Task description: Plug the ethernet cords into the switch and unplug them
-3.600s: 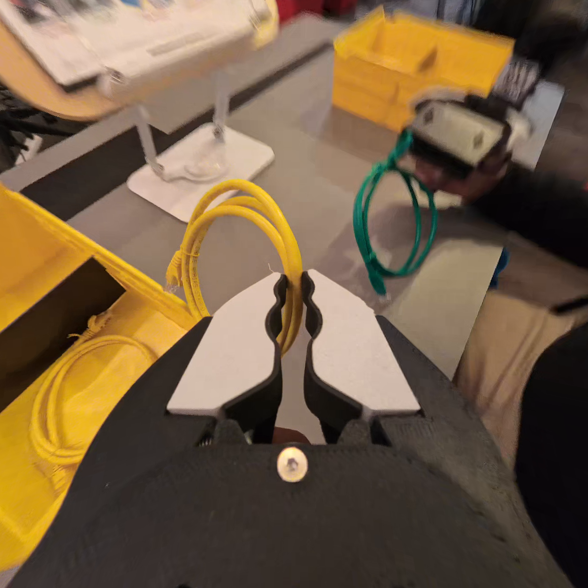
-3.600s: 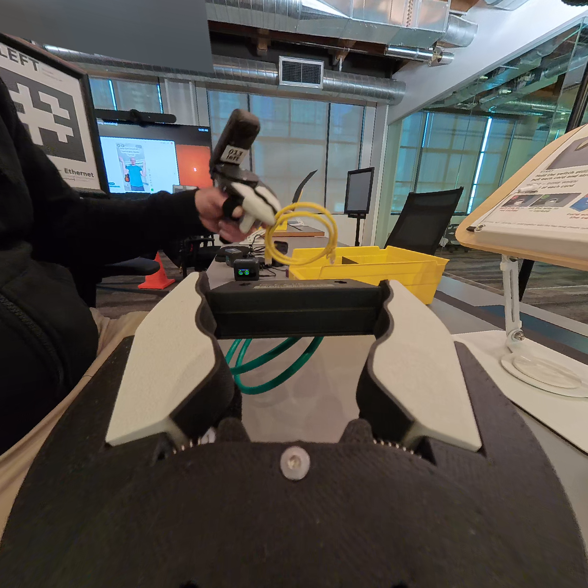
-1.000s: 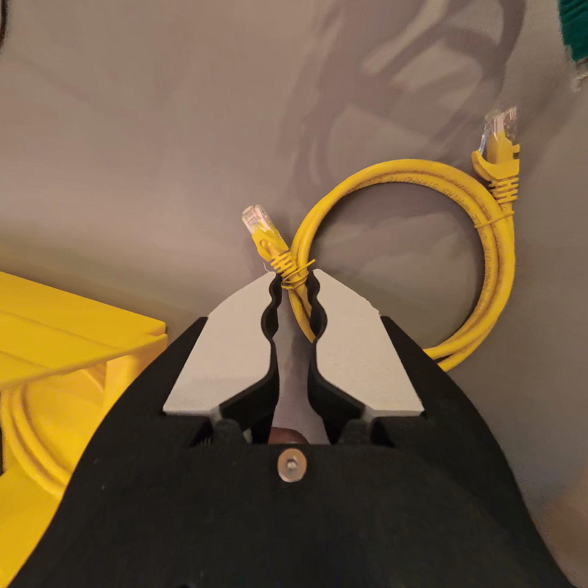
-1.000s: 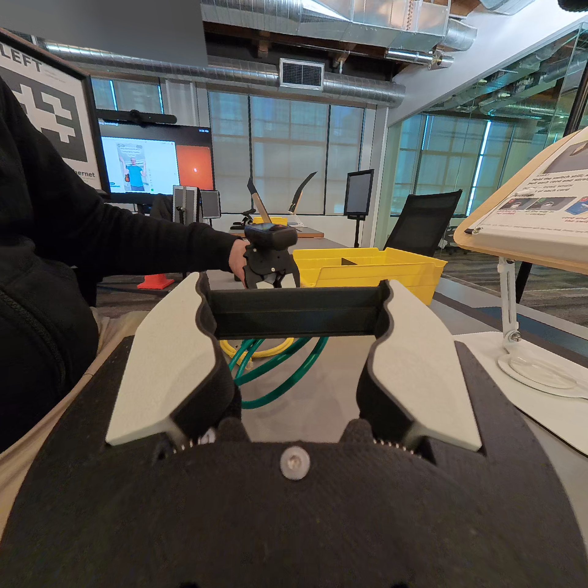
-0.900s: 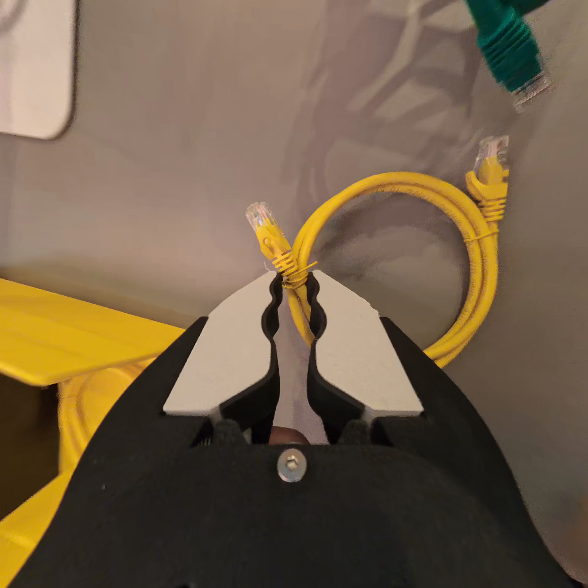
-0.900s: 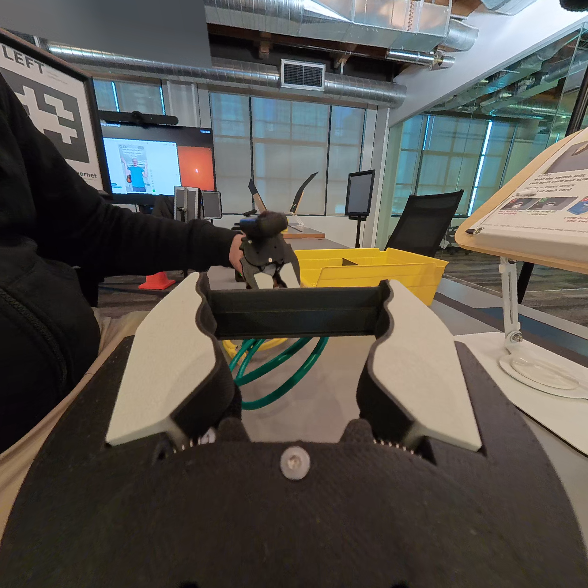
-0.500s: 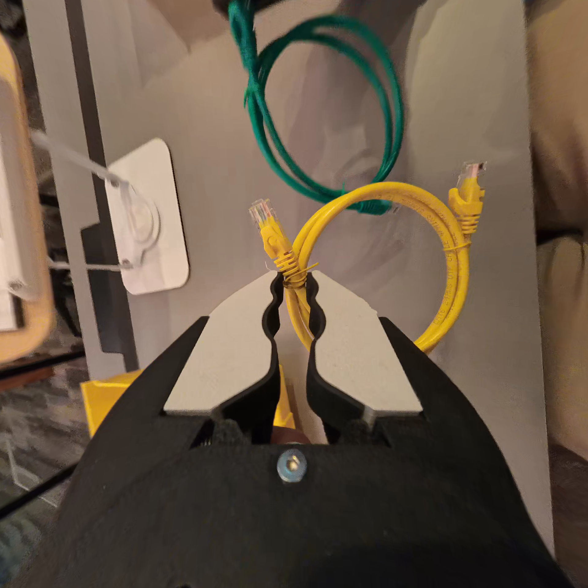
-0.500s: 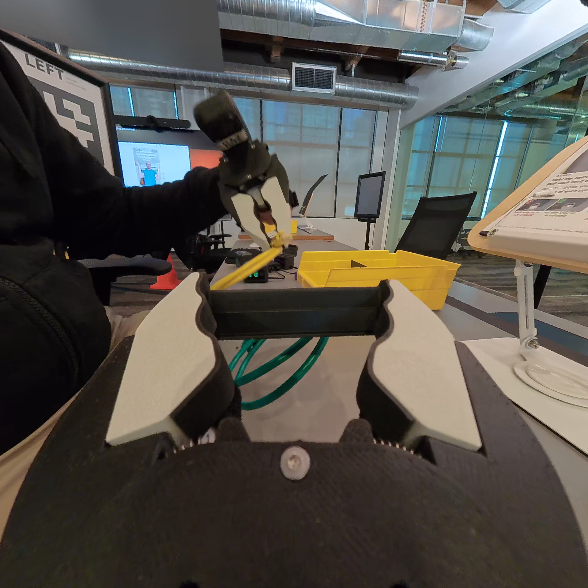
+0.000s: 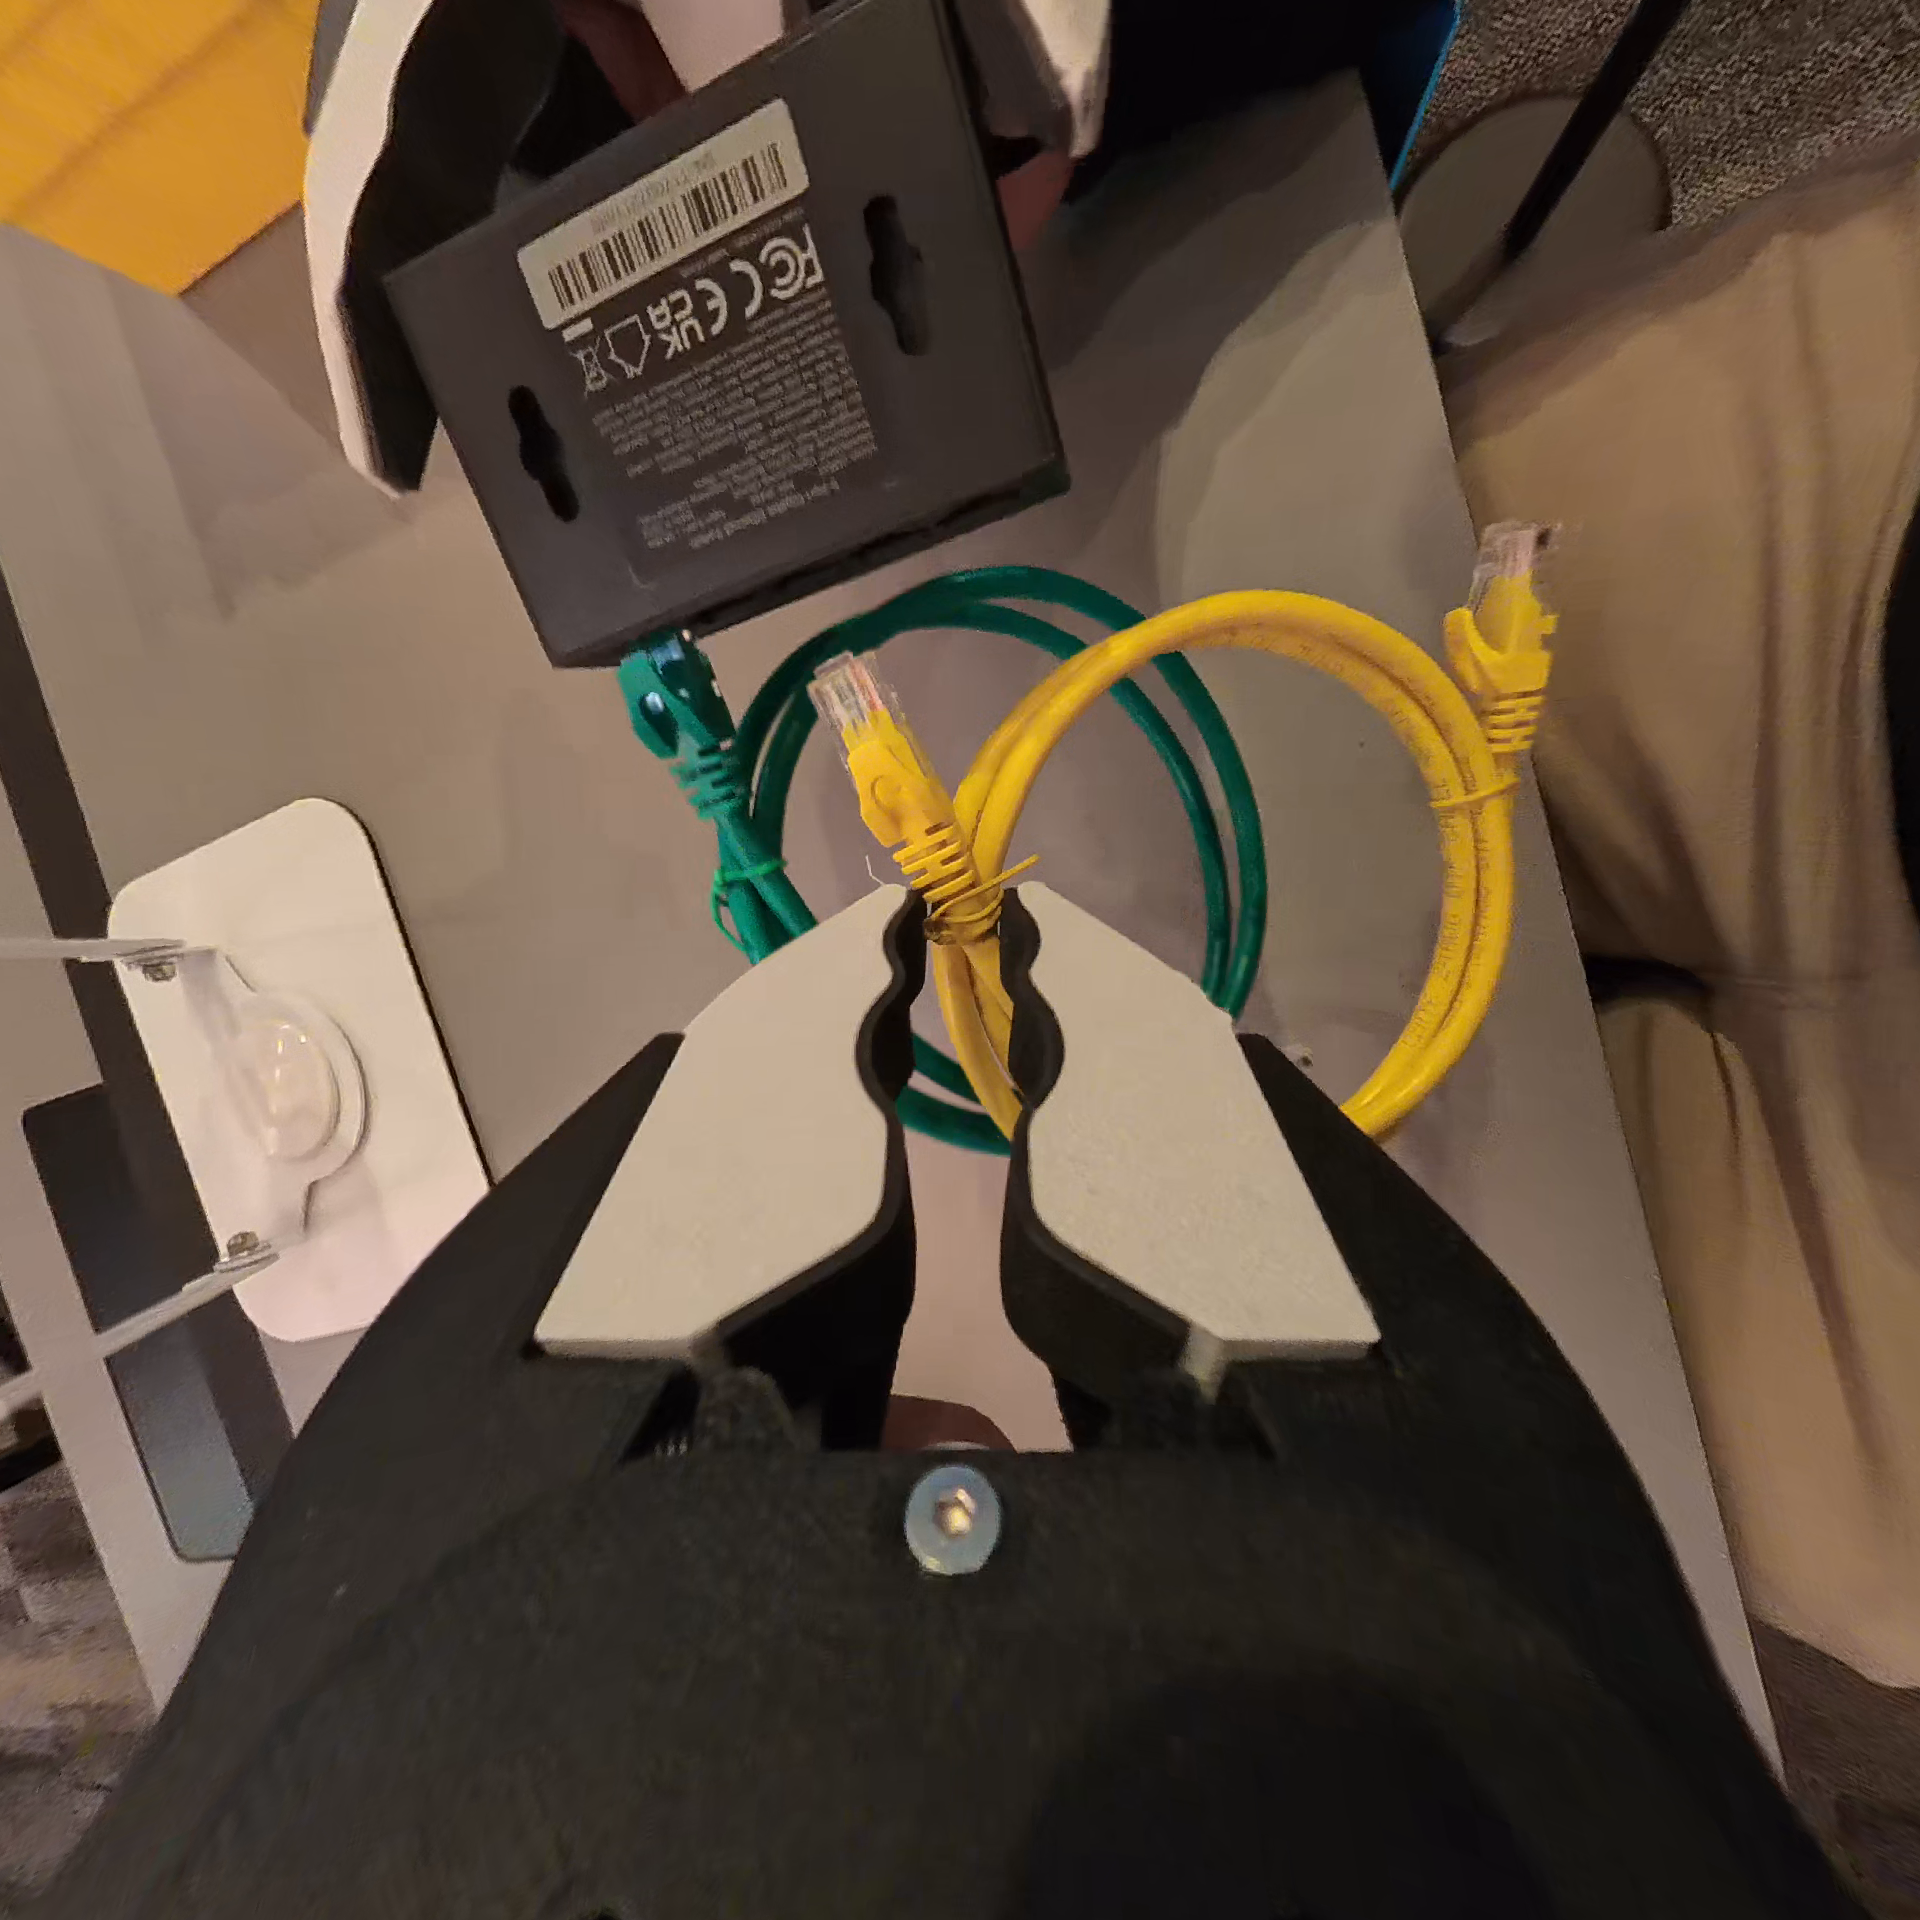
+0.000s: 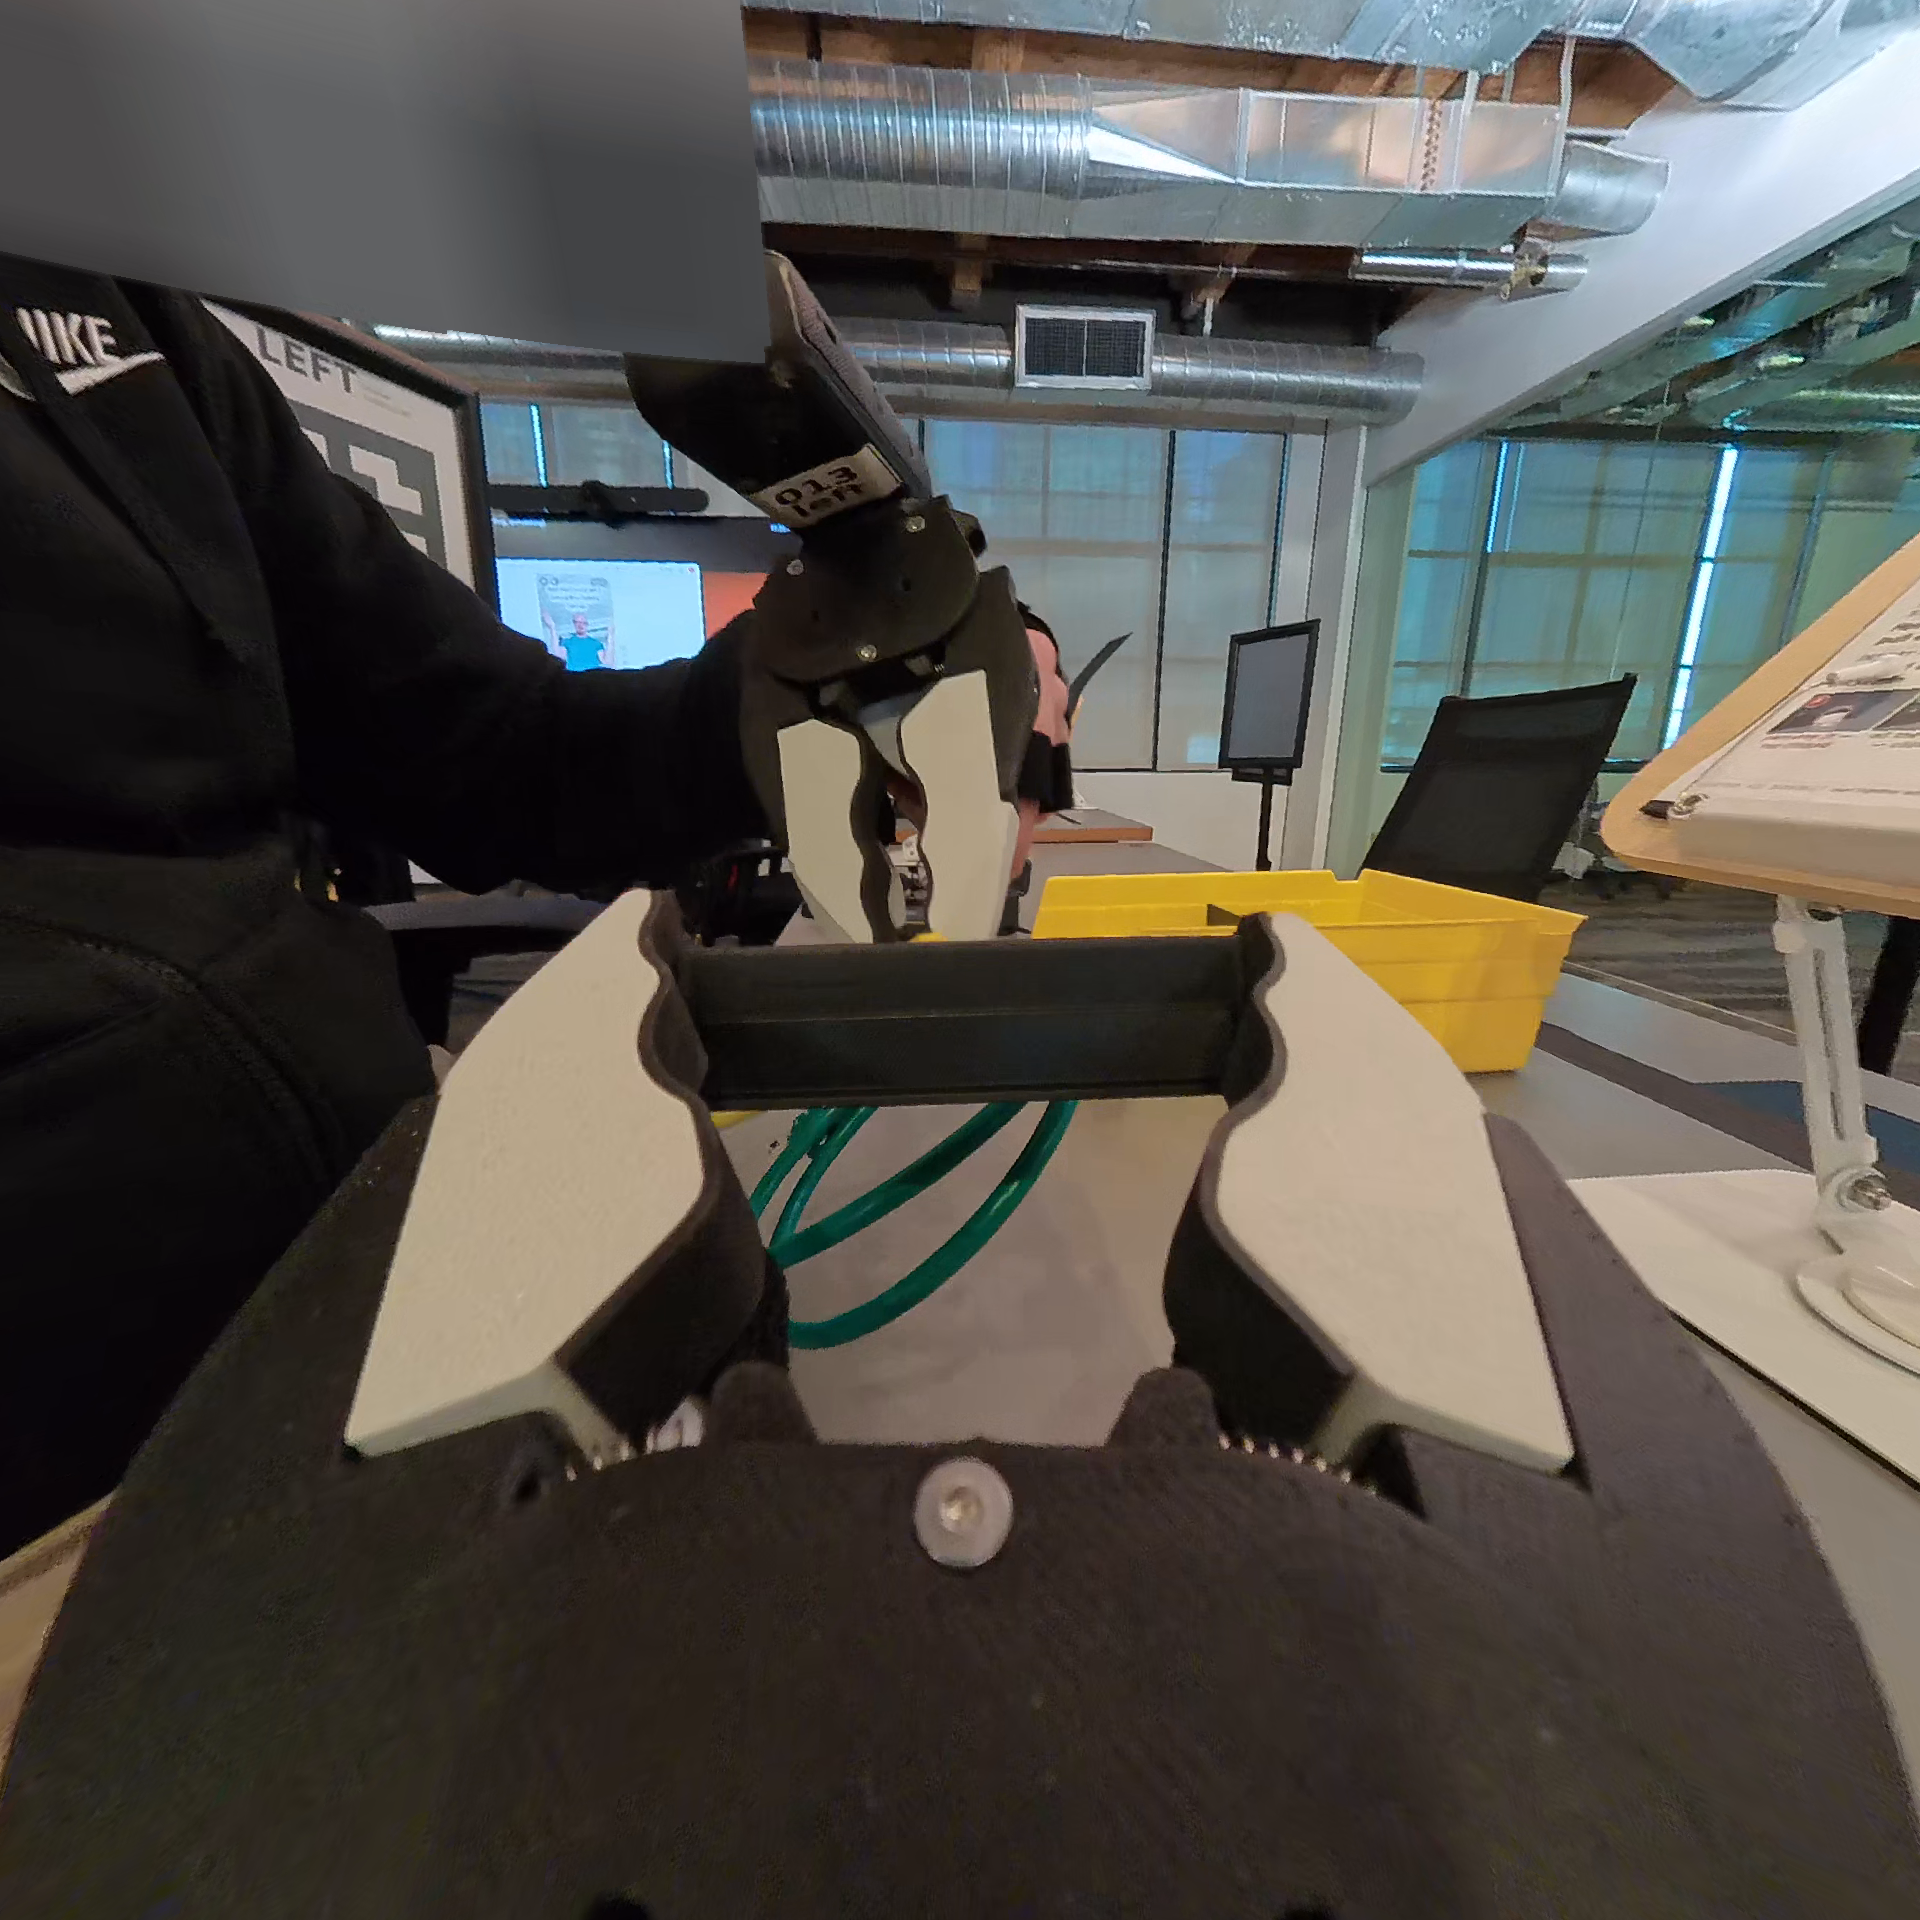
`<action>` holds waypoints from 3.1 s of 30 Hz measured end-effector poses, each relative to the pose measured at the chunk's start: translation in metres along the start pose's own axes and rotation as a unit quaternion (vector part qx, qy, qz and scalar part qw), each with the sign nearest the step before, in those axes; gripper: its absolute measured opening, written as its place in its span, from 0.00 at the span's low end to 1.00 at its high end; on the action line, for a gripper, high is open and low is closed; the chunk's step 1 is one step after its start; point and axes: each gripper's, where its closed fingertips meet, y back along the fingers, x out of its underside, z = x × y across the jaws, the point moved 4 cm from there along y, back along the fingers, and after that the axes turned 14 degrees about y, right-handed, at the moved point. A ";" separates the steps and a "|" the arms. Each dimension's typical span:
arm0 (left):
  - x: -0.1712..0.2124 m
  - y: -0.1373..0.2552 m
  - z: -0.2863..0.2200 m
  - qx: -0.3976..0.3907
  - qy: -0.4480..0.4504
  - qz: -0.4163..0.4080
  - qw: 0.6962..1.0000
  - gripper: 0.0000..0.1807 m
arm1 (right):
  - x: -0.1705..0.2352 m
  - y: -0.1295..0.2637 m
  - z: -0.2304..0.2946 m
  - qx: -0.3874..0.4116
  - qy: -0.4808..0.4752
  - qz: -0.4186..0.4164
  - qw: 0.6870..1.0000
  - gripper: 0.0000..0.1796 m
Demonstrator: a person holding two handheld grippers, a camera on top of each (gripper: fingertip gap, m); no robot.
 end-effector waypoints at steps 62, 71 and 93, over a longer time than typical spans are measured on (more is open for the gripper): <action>-0.037 -0.007 0.005 0.014 0.040 -0.102 0.994 0.06 | -0.013 0.011 -0.005 -0.017 -0.055 -0.078 0.995 0.56; -0.036 -0.009 0.004 0.005 0.017 -0.078 0.997 0.06 | -0.011 0.010 -0.003 -0.021 -0.049 -0.053 0.997 0.55; -0.036 -0.025 0.004 -0.008 -0.027 0.035 0.999 0.05 | -0.006 0.005 0.002 -0.031 -0.014 0.015 0.999 0.56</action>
